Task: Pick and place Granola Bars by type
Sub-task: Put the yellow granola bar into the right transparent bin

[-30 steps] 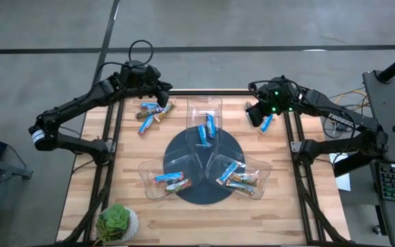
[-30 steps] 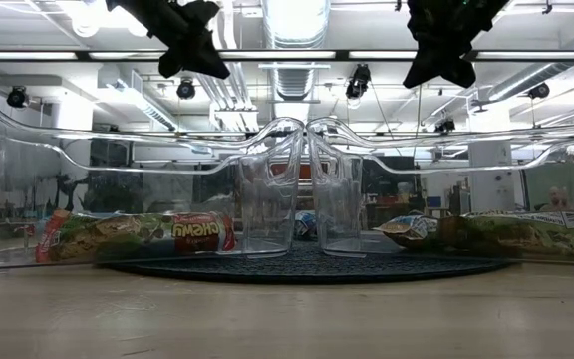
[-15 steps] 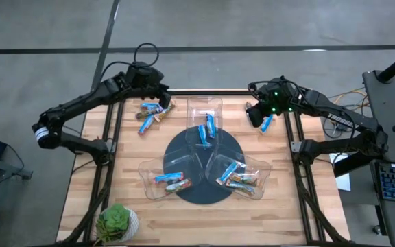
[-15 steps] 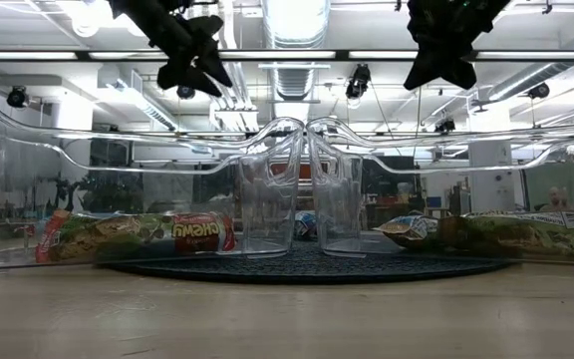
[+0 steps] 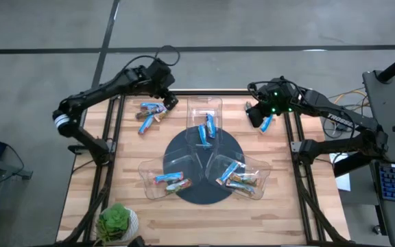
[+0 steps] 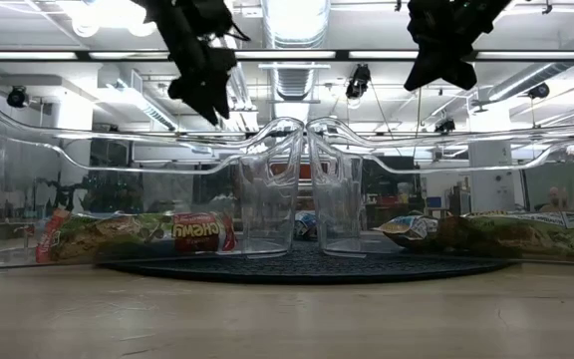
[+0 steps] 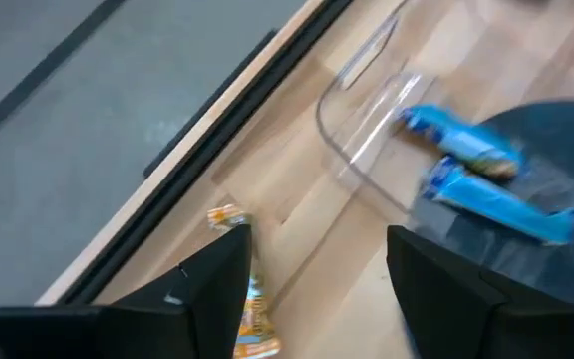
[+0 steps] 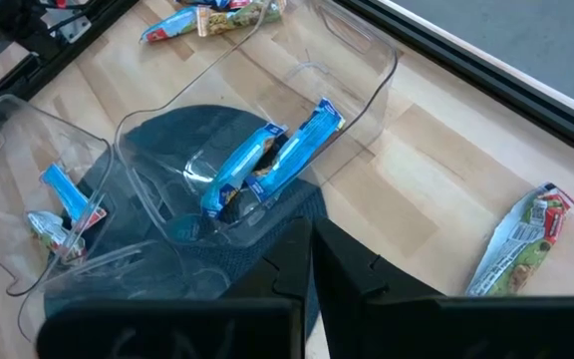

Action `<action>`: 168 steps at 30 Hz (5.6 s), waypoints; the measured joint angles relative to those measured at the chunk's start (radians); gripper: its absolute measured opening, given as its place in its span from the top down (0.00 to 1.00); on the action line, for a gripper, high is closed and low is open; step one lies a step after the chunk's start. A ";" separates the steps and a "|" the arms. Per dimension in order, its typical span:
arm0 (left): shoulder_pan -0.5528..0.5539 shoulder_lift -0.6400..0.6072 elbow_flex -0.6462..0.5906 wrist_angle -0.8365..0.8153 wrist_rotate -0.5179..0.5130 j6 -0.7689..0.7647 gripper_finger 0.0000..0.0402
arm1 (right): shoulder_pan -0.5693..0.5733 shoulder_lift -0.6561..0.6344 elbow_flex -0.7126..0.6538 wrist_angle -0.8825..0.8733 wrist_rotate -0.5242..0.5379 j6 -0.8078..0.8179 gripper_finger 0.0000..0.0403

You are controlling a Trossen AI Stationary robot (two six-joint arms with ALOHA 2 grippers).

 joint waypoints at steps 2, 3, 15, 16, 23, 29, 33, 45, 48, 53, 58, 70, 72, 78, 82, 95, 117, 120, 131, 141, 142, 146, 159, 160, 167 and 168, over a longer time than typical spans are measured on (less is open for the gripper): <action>0.001 0.035 0.004 -0.010 -0.012 0.006 0.46 | 0.000 0.000 -0.001 0.000 0.000 0.002 0.98; 0.001 0.052 0.004 -0.016 -0.014 0.006 0.46 | 0.000 0.000 -0.002 0.000 0.000 0.002 0.98; 0.019 0.243 0.003 -0.032 -0.014 -0.016 0.46 | 0.000 0.000 -0.013 0.000 0.000 0.003 0.98; 0.023 0.255 0.002 -0.032 -0.014 -0.016 0.46 | 0.000 0.000 -0.015 0.000 0.000 0.003 0.98; 0.064 0.328 0.002 -0.033 -0.037 -0.035 0.46 | 0.000 0.000 -0.033 0.001 0.000 0.008 0.98; 0.100 0.375 0.002 -0.034 -0.040 -0.021 0.46 | 0.000 0.000 -0.059 0.001 -0.001 0.015 0.98; 0.116 0.381 0.002 -0.032 -0.036 -0.019 0.46 | 0.000 0.000 -0.066 0.001 -0.001 0.018 0.98; 0.135 0.381 -0.005 0.001 0.004 -0.020 0.46 | 0.000 0.000 -0.066 0.003 -0.002 0.018 0.98; 0.137 0.381 -0.021 0.021 0.009 -0.020 0.46 | 0.000 0.000 -0.066 0.003 -0.002 0.018 0.98; 0.138 0.381 -0.062 0.061 0.012 -0.024 0.46 | 0.000 0.000 -0.066 0.003 -0.002 0.018 0.98; 0.141 0.381 -0.098 0.084 0.013 -0.028 0.46 | 0.000 0.000 -0.066 0.003 -0.003 0.018 0.98; 0.145 0.381 -0.190 0.177 0.031 -0.075 0.46 | 0.000 0.000 -0.066 0.004 -0.005 0.018 0.98; 0.146 0.381 -0.206 0.190 0.035 -0.077 0.46 | 0.000 0.000 -0.066 0.004 -0.005 0.018 0.98; 0.145 0.381 -0.225 0.198 0.044 -0.101 0.46 | 0.000 0.000 -0.066 0.005 -0.004 0.018 0.98; 0.145 0.381 -0.227 0.197 0.044 -0.101 0.47 | 0.000 0.000 -0.066 0.006 -0.005 0.018 0.98; 0.145 0.381 -0.227 0.197 0.050 -0.107 0.67 | 0.000 0.000 -0.066 0.006 -0.004 0.015 0.98; 0.145 0.381 -0.227 0.197 0.047 -0.128 0.77 | 0.000 0.000 -0.066 0.006 -0.004 0.014 0.98; 0.145 0.377 -0.227 0.197 0.047 -0.130 0.77 | 0.000 0.000 -0.066 0.006 -0.004 0.014 0.98; 0.145 0.375 -0.226 0.194 0.047 -0.130 0.77 | 0.000 0.000 -0.066 0.006 -0.004 0.010 0.98; 0.145 0.373 -0.160 0.147 0.048 -0.125 0.77 | 0.000 0.000 -0.066 0.006 -0.004 0.004 0.98; 0.145 0.373 -0.155 0.148 0.048 -0.124 0.77 | 0.000 0.000 -0.066 0.006 -0.004 0.003 0.98; 0.145 0.373 -0.138 0.119 0.048 -0.123 0.77 | 0.000 0.000 -0.066 0.006 -0.004 0.003 0.98; 0.145 0.373 -0.088 -0.012 0.048 -0.109 0.77 | 0.000 0.000 -0.066 0.006 -0.004 -0.001 0.98; 0.145 0.373 -0.079 -0.024 0.047 -0.109 0.77 | 0.000 0.000 -0.066 0.006 -0.004 -0.001 0.98; 0.145 0.372 -0.011 -0.114 0.047 -0.091 0.77 | 0.000 0.000 -0.066 0.008 -0.004 -0.001 0.98; 0.145 0.372 0.001 -0.127 0.047 -0.088 0.77 | 0.000 0.000 -0.066 0.009 -0.004 -0.001 0.98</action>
